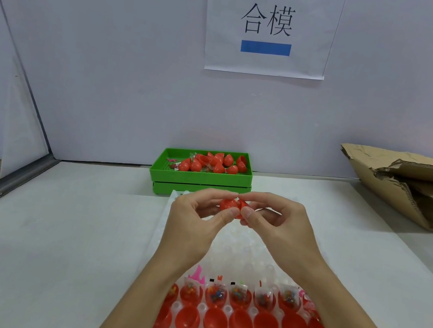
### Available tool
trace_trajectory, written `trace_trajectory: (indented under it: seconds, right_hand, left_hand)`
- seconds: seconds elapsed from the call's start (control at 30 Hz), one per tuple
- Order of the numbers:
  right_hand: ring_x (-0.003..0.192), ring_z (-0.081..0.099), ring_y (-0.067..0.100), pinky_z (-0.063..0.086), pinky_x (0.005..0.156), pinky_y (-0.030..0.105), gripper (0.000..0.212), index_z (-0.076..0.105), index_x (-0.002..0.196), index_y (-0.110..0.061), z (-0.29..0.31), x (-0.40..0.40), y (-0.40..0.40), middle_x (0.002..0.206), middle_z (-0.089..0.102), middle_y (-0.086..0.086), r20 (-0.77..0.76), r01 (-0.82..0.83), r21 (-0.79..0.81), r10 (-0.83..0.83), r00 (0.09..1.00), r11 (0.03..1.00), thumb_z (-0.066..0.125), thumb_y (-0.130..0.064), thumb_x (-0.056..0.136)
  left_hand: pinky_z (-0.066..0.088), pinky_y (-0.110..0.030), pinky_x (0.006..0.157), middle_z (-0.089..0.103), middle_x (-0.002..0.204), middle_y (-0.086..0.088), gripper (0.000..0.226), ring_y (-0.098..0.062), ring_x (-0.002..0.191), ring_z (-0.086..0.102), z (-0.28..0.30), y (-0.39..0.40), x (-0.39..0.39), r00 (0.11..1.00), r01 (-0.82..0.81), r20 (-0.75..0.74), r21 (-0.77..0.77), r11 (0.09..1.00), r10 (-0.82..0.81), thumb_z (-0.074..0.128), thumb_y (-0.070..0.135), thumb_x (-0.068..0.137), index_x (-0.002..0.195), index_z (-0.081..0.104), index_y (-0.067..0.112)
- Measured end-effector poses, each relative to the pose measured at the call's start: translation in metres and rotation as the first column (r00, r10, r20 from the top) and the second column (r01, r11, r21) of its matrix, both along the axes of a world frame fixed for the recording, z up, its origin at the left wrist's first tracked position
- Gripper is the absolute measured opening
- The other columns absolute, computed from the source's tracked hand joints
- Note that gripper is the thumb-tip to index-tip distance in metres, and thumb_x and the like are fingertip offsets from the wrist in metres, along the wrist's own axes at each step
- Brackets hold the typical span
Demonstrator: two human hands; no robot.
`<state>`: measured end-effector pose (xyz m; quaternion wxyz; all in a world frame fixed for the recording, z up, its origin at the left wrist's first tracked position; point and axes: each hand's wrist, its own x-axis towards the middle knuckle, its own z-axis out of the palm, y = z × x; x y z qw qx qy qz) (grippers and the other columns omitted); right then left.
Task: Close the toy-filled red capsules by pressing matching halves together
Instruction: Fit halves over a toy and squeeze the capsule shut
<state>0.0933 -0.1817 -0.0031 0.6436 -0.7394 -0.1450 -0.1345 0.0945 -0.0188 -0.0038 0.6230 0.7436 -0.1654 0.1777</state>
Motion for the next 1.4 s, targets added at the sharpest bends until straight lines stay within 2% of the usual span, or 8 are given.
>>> trace_trajectory:
  seconds: [0.13,0.3,0.43,0.63,0.83,1.0,1.13,1.4]
  right_hand:
    - [0.076,0.074,0.020,0.062,0.080,0.037,0.017,0.076,0.100,-0.021,-0.0012,0.0013,0.0013,0.084,0.074,0.006,0.013,0.032,-0.025,-0.032,0.999,0.999,0.074,-0.009,0.089]
    - [0.071,0.071,0.021,0.062,0.074,0.031,0.019,0.077,0.098,-0.025,-0.0011,0.0019,0.0014,0.080,0.072,0.003,0.033,0.061,-0.030,-0.060,0.998,0.998,0.075,-0.010,0.087]
    - [0.073,0.071,0.026,0.061,0.075,0.030,0.020,0.077,0.099,-0.024,-0.0005,0.0023,0.0007,0.082,0.072,0.008,0.019,0.056,-0.019,-0.056,0.998,0.998,0.076,-0.008,0.086]
    - [0.074,0.073,0.013,0.055,0.068,0.019,0.021,0.077,0.102,-0.018,-0.0005,0.0031,-0.0011,0.081,0.076,0.000,-0.035,0.044,-0.008,-0.044,0.998,0.999,0.080,-0.010,0.082]
    - [0.077,0.073,0.009,0.055,0.075,0.019,0.028,0.077,0.109,-0.019,0.0019,0.0019,-0.0066,0.079,0.078,-0.003,-0.046,-0.033,-0.036,0.031,0.998,0.999,0.077,-0.006,0.084]
    - [0.079,0.074,0.010,0.058,0.076,0.018,0.032,0.075,0.095,-0.031,0.0043,0.0012,-0.0042,0.084,0.078,-0.010,-0.009,0.015,-0.040,-0.016,1.000,0.999,0.076,-0.001,0.083]
    - [0.078,0.075,0.009,0.058,0.075,0.017,0.028,0.076,0.102,-0.022,0.0042,0.0018,-0.0046,0.088,0.077,-0.008,-0.019,0.039,-0.016,-0.039,0.999,0.999,0.078,-0.003,0.082]
    - [0.075,0.075,0.013,0.058,0.073,0.019,0.029,0.077,0.092,-0.024,0.0050,0.0013,-0.0036,0.081,0.078,-0.006,-0.011,0.002,0.013,-0.002,1.000,1.000,0.079,0.001,0.079]
  left_hand:
    - [0.058,-0.020,0.079,0.077,0.093,0.010,0.027,-0.008,0.088,0.074,0.0002,-0.0007,-0.0010,1.000,0.016,0.011,0.002,1.000,-0.016,0.076,0.007,0.084,0.100,0.076,0.029]
    - [0.056,-0.016,0.079,0.077,0.097,0.011,0.034,-0.007,0.094,0.073,-0.0006,0.0003,-0.0023,0.997,0.071,0.007,0.027,0.997,-0.071,0.074,0.000,0.085,0.112,0.074,0.020]
    - [0.057,-0.022,0.084,0.077,0.101,0.006,0.036,-0.006,0.095,0.073,-0.0016,-0.0010,-0.0015,0.999,0.053,0.004,0.041,0.998,-0.053,0.073,-0.001,0.085,0.116,0.073,0.016]
    - [0.055,-0.016,0.080,0.075,0.104,0.004,0.042,-0.005,0.092,0.073,-0.0016,0.0009,0.0015,0.999,0.040,-0.033,0.004,0.999,-0.040,0.078,0.000,0.079,0.118,0.071,0.010]
    - [0.057,-0.019,0.079,0.077,0.099,0.002,0.036,-0.009,0.090,0.074,-0.0016,0.0035,0.0034,0.998,0.038,-0.044,-0.044,0.998,-0.040,0.080,0.003,0.076,0.110,0.074,0.012]
    - [0.056,-0.019,0.080,0.077,0.100,0.002,0.042,-0.009,0.091,0.074,-0.0016,0.0029,0.0013,0.994,0.088,-0.058,-0.015,0.996,-0.088,0.080,0.002,0.076,0.116,0.072,0.011]
    - [0.055,-0.015,0.082,0.075,0.105,0.004,0.049,-0.006,0.094,0.073,-0.0014,0.0010,-0.0001,0.993,0.102,-0.061,-0.010,0.995,-0.103,0.075,-0.003,0.081,0.125,0.066,0.016]
    - [0.055,-0.015,0.076,0.077,0.096,0.005,0.036,-0.008,0.087,0.074,-0.0023,0.0009,0.0033,0.997,0.054,-0.058,-0.013,0.998,-0.055,0.074,-0.007,0.081,0.111,0.073,0.013]
